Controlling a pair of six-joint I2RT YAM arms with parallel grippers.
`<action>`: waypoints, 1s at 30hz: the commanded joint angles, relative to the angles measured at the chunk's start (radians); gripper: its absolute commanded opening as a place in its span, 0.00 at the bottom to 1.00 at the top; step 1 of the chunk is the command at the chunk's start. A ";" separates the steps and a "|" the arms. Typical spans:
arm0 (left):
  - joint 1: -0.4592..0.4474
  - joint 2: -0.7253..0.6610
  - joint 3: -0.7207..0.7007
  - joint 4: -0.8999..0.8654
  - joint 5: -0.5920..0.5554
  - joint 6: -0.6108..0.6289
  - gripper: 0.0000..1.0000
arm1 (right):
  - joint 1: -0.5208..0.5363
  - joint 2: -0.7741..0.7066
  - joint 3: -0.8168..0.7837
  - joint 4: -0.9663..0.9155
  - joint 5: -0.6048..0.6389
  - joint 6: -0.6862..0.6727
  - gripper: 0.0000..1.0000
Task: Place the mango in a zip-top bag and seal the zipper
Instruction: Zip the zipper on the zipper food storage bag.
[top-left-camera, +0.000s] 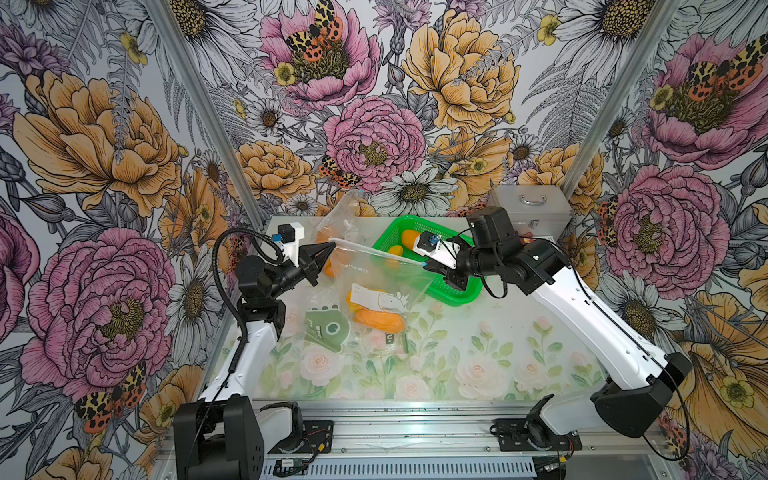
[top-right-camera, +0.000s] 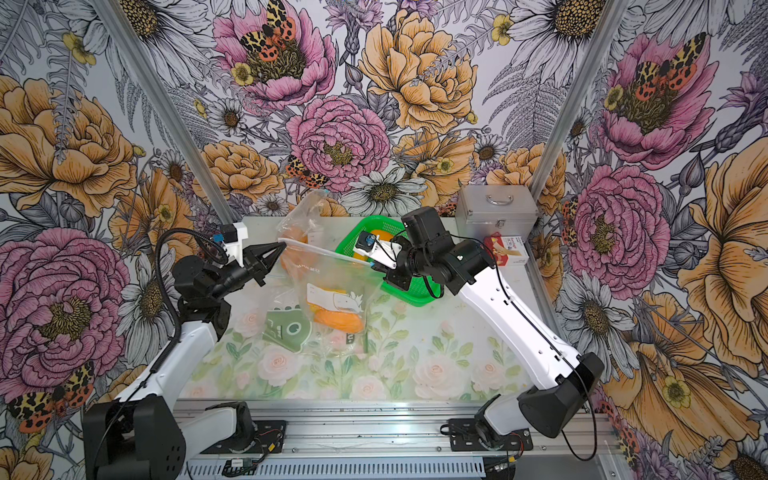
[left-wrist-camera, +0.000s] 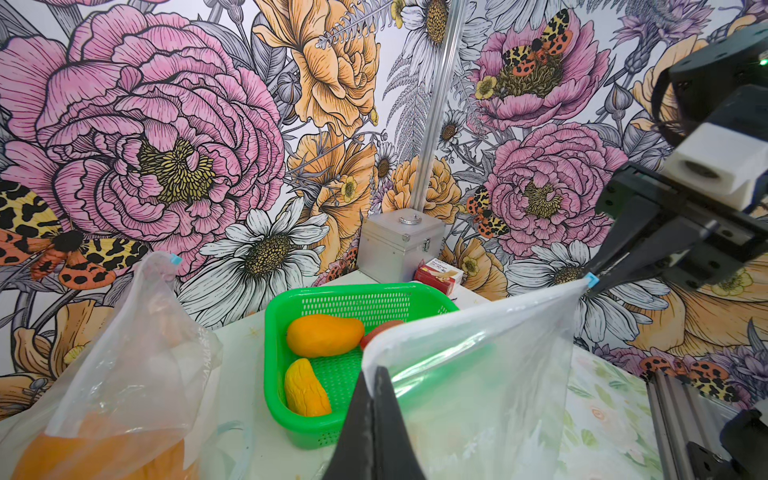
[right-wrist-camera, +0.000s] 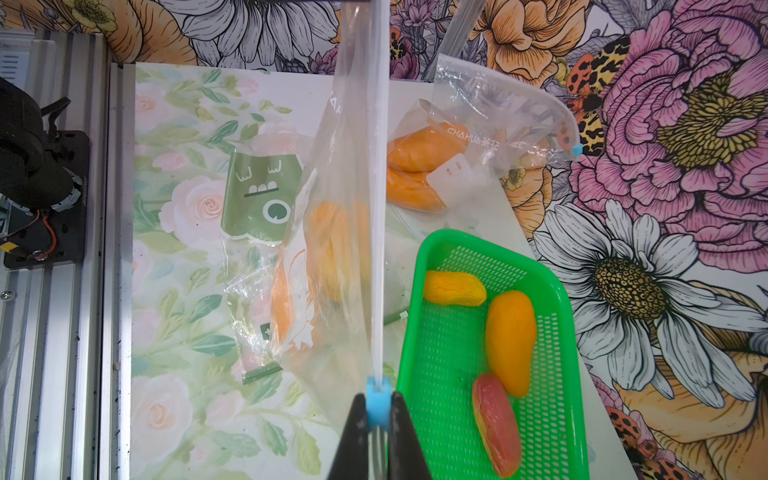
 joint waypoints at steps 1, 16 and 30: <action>0.023 -0.010 0.002 0.034 -0.027 0.028 0.19 | -0.047 -0.033 0.011 -0.174 0.045 0.012 0.01; -0.404 0.015 0.241 -0.463 -0.147 0.585 0.99 | -0.013 0.009 0.060 -0.149 -0.029 0.023 0.00; -0.522 0.189 0.502 -0.953 -0.125 0.917 0.99 | 0.026 0.010 0.081 -0.149 0.009 0.019 0.05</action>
